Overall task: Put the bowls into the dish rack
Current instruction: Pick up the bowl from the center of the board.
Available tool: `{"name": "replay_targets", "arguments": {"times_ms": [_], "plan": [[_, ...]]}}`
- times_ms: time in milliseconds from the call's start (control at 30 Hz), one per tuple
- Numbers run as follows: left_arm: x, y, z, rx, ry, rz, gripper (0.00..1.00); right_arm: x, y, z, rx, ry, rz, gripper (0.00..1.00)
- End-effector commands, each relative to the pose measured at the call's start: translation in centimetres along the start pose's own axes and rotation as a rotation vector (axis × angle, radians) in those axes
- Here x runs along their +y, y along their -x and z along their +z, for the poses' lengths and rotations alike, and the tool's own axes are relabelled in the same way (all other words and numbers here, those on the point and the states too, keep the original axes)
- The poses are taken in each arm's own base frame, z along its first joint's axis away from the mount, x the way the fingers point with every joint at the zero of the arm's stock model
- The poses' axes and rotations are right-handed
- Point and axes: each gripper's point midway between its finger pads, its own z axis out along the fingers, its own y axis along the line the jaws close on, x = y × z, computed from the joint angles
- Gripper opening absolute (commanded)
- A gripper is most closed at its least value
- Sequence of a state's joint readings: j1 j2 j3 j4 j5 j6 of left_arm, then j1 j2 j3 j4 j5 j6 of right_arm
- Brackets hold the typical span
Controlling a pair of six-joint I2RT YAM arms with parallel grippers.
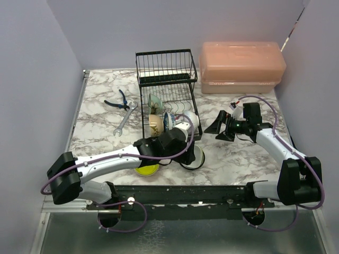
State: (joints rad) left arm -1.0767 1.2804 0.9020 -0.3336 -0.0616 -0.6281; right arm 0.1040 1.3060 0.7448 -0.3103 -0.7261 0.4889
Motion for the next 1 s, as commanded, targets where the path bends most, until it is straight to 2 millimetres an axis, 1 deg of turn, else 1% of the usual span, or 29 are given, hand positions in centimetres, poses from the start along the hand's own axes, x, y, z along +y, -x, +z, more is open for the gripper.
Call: {"name": "replay_targets", "arguments": {"times_ms": [0,100,200,267,400,467,600,800,900,967], "plan": [[-5.0,2.1,1.4,-0.072,-0.141,0.013,0.57,-0.5,-0.7,0.0,0.009,-0.024,0.005,1.0],[-6.4,2.0,2.5,-0.06,-0.165,0.025,0.54,-0.6,-0.7,0.1,0.012,-0.025,0.008,1.0],[-7.3,1.8,3.5,-0.054,-0.177,0.048,0.51,-0.6,-0.7,0.1,0.013,-0.026,0.006,1.0],[-7.7,1.6,4.1,-0.049,-0.19,0.067,0.45,-0.6,-0.6,0.1,0.012,-0.027,0.005,1.0],[-7.4,1.3,5.1,-0.036,-0.168,0.069,0.35,-0.4,-0.5,0.1,0.021,-0.023,0.002,1.0],[-7.1,1.2,5.5,-0.038,-0.145,0.064,0.33,-0.4,-0.3,0.1,0.016,-0.027,-0.005,1.0],[-6.8,0.5,6.4,-0.023,-0.119,0.059,0.32,-0.4,-0.3,0.1,0.021,-0.029,-0.003,1.0],[-6.2,-0.9,7.3,0.015,-0.089,0.054,0.25,-0.4,-0.2,0.0,0.02,-0.03,-0.006,1.0],[-6.2,-1.2,7.4,0.021,-0.085,0.057,0.17,-0.3,-0.2,-0.1,0.016,-0.033,-0.011,1.0],[-6.2,-1.1,7.3,0.016,-0.087,0.06,0.12,-0.3,-0.1,0.0,0.017,-0.031,-0.012,1.0]]}}
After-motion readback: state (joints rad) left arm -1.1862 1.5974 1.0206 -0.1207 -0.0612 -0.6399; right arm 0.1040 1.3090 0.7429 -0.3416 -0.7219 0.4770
